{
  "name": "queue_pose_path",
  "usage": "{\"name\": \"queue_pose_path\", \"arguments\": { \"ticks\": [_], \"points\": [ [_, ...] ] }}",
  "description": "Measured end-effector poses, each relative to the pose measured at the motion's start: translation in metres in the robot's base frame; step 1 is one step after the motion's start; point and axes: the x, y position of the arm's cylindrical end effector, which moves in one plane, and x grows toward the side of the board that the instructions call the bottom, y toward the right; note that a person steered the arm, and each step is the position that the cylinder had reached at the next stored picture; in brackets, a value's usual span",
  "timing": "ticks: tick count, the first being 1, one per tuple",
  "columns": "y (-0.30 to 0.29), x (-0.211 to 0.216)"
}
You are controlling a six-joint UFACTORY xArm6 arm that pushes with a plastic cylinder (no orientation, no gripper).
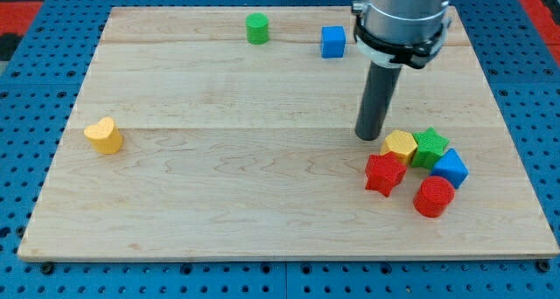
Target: Move the blue cube diagonally right of the green circle
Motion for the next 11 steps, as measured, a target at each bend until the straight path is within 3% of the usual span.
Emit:
{"name": "queue_pose_path", "arguments": {
  "ticks": [3,5,9,11],
  "points": [
    [0.000,-0.129],
    [0.001,-0.186],
    [-0.113,-0.202],
    [-0.122,-0.187]
  ]
}}
